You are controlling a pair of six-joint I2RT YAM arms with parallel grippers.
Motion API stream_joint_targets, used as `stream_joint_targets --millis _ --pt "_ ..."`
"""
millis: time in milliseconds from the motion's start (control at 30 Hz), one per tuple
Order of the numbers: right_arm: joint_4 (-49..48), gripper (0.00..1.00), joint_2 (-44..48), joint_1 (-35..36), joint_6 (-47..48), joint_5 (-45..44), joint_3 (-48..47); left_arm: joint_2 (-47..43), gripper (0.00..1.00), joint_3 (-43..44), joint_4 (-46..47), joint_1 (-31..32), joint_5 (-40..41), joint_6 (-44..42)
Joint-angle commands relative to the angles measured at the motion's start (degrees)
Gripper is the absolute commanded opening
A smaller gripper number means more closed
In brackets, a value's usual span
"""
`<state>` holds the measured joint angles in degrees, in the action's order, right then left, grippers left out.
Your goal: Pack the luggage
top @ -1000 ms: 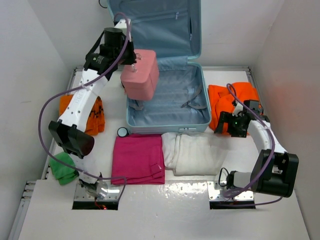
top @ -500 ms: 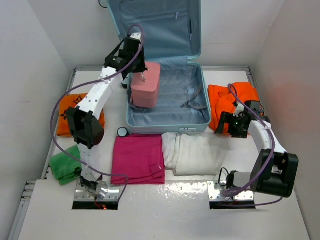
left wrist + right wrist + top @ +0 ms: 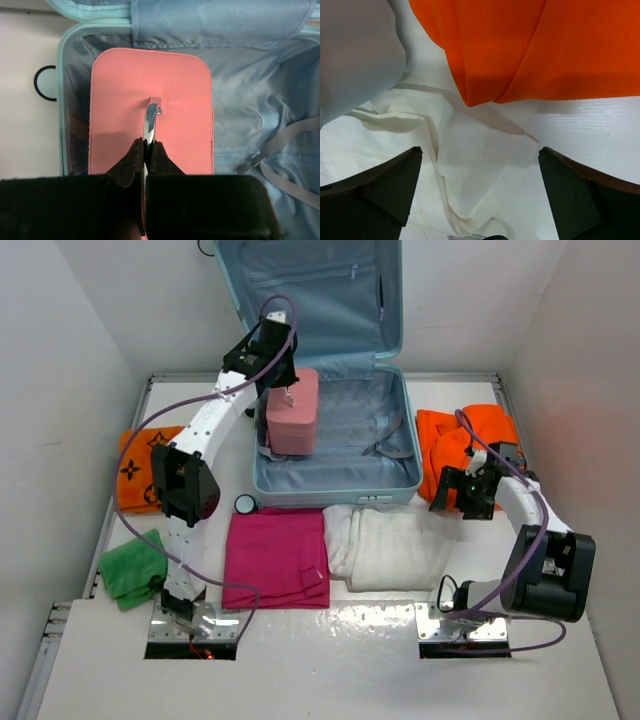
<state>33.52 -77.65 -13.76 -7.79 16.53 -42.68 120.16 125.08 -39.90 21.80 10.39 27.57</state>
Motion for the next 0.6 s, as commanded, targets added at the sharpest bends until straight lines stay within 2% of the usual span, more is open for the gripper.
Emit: stream_joint_targets --millis 0,567 --pt "-0.21 0.99 -0.75 -0.13 -0.20 0.17 -2.06 -1.59 0.00 4.30 5.18 -0.53 2.88 2.13" --pt "0.76 0.99 -3.65 -0.22 -0.12 0.78 -3.82 4.38 0.00 3.16 5.18 -4.66 0.43 4.60"
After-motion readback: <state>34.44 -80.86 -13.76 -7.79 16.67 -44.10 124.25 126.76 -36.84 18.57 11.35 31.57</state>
